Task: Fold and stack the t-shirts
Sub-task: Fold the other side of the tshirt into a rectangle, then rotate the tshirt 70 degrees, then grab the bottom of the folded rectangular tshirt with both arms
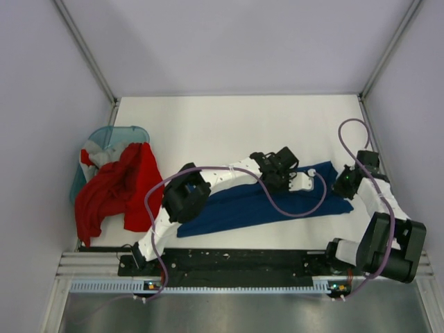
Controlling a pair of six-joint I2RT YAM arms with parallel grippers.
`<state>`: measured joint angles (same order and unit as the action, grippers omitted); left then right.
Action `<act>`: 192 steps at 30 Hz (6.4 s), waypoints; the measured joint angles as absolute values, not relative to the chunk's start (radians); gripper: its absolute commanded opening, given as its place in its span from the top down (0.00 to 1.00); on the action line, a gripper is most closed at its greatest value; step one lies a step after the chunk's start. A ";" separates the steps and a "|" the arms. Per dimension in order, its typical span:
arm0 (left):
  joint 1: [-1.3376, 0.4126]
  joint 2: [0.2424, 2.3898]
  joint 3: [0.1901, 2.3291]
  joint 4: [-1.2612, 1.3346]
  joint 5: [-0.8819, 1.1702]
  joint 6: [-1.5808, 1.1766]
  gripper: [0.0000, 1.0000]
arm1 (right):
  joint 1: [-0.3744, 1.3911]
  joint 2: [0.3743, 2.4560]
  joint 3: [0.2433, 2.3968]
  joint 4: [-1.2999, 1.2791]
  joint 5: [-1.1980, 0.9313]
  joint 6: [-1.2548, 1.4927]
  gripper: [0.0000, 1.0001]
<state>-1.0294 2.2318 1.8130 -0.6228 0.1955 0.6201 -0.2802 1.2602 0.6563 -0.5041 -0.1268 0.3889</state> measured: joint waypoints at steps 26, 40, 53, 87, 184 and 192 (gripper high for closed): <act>-0.989 2.183 1.969 -0.720 0.326 0.589 0.83 | -0.192 1.313 0.656 -0.369 -0.304 0.429 1.00; -0.978 2.348 1.920 -0.483 0.150 0.416 0.82 | -0.304 1.399 0.621 -0.318 -0.307 0.476 1.00; -0.968 2.262 1.916 -0.563 0.154 0.425 0.71 | -0.263 1.407 0.757 -0.363 -0.259 0.421 1.00; -0.623 1.634 1.068 -0.627 -0.126 0.463 0.72 | 0.008 2.368 2.004 -0.462 -0.419 0.566 0.99; -1.187 1.448 0.700 -0.292 0.159 0.880 1.00 | 0.952 0.997 0.457 -0.688 -0.248 -1.005 1.00; -1.134 1.458 0.855 -0.379 0.022 0.777 1.00 | 0.737 0.878 0.516 -0.792 -0.257 -0.984 1.00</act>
<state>-1.1336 1.4578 0.8551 -0.3786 0.0219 0.7773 0.7368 0.8780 0.5156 -0.7921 -0.2569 -0.9836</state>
